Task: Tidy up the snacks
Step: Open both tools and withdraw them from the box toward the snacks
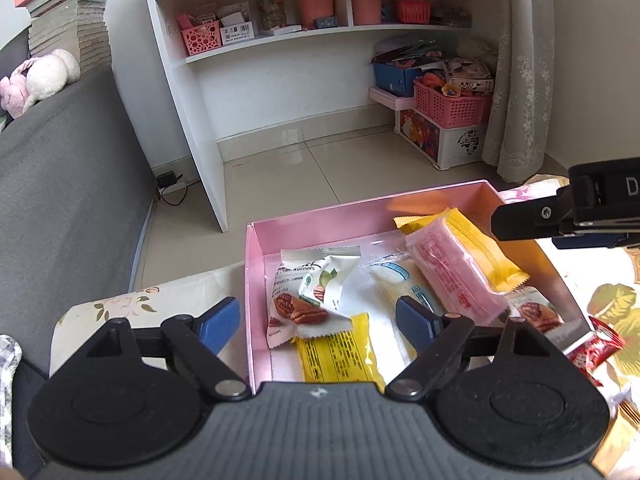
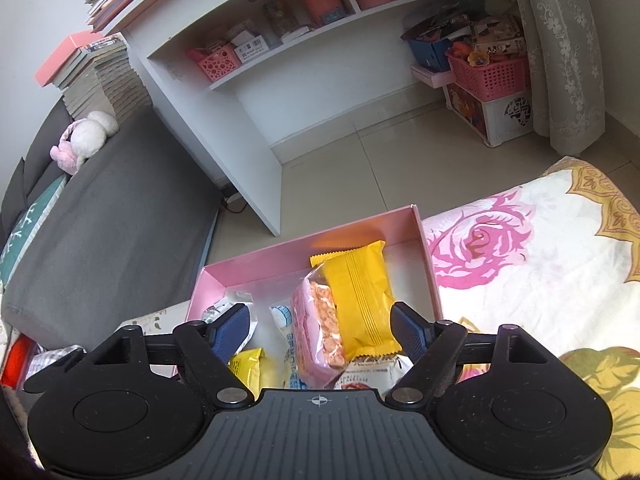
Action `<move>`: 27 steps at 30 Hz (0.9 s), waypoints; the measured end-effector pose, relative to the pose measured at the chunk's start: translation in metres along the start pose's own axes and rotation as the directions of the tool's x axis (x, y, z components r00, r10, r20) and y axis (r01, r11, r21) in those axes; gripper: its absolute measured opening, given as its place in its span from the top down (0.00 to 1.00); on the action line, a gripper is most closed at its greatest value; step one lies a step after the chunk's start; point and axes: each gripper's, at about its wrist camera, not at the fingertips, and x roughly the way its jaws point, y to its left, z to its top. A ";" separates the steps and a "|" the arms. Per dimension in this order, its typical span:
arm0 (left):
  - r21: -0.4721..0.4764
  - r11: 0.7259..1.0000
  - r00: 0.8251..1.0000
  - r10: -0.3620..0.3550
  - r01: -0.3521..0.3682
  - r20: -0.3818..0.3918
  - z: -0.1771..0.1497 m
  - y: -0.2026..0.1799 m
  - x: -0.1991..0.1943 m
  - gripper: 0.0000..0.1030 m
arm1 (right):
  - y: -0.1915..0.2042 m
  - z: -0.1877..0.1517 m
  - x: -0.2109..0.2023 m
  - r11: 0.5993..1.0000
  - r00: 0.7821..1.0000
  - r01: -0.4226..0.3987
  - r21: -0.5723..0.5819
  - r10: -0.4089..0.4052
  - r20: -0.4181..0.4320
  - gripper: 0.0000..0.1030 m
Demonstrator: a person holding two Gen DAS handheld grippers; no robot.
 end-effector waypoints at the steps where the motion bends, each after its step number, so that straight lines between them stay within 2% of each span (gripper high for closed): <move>1: 0.002 1.000 1.000 -0.004 0.004 0.001 -0.002 0.000 -0.004 0.16 | 0.001 -0.001 -0.004 1.000 1.000 0.003 -0.006 -0.003 0.002 0.20; 13: -0.008 0.999 0.999 -0.040 0.040 -0.024 -0.030 -0.005 -0.045 0.05 | 0.011 -0.026 -0.055 0.998 1.000 -0.001 -0.066 0.002 0.017 0.08; 20: -0.047 0.998 0.999 -0.045 0.043 -0.031 -0.053 -0.003 -0.064 0.03 | 0.018 -0.050 -0.076 0.991 1.000 0.027 -0.131 -0.024 0.019 0.07; 27: -0.027 0.999 0.998 -0.042 0.041 -0.041 -0.074 -0.006 -0.080 0.03 | 0.012 -0.073 -0.089 0.994 1.000 0.024 -0.104 -0.024 0.007 0.07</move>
